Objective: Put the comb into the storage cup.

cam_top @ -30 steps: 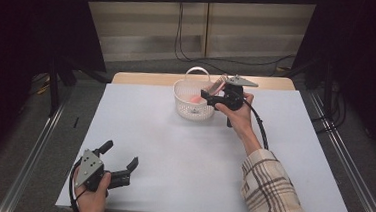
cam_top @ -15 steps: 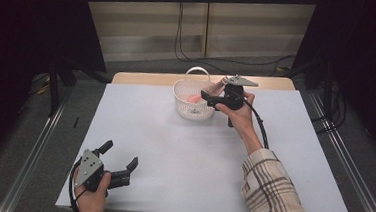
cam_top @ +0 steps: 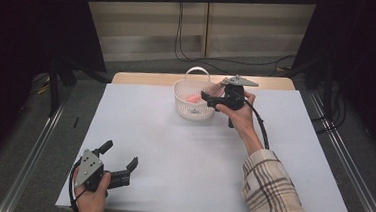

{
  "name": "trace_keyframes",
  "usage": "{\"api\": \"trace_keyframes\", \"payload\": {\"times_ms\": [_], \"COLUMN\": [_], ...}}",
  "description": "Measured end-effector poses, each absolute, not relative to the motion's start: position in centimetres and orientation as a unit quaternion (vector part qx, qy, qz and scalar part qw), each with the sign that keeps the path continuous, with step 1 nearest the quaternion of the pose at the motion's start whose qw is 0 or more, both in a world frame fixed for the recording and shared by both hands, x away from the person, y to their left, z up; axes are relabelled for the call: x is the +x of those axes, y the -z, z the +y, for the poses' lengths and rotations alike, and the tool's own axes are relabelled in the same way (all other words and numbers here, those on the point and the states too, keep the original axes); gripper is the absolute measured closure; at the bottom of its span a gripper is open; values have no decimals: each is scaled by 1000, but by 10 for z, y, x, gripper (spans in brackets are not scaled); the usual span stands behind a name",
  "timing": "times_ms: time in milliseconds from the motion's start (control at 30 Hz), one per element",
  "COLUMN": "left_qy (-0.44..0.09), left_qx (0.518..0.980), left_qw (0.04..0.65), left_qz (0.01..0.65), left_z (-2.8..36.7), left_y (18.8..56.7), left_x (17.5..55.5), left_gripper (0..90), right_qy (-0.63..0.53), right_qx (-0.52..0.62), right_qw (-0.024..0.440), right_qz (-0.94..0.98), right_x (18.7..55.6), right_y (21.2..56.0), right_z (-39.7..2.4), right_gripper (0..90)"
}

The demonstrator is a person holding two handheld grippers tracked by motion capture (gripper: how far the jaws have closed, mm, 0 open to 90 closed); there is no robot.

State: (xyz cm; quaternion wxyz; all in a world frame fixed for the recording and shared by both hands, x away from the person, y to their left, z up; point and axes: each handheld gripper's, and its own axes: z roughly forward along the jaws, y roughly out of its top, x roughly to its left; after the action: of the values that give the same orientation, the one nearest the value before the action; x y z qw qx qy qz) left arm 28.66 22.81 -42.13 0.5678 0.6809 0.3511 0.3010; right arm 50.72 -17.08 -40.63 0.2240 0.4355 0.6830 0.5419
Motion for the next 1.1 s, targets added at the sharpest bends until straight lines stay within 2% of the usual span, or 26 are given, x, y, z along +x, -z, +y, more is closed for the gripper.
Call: {"api": "trace_keyframes", "payload": {"times_ms": [200, 1100], "left_qy": [-302, -307], "left_qx": [679, 677], "left_qw": [569, 568], "left_qz": [352, 354], "left_z": [228, 230], "left_y": [421, 421], "left_x": [287, 286], "left_gripper": [17, 17], "right_qy": [-544, -540], "right_qx": [434, 424], "right_qw": [236, 268], "right_qz": [679, 676], "right_x": [504, 490], "right_y": [401, 383], "right_z": [-170, -173], "right_gripper": [5, 11]}}
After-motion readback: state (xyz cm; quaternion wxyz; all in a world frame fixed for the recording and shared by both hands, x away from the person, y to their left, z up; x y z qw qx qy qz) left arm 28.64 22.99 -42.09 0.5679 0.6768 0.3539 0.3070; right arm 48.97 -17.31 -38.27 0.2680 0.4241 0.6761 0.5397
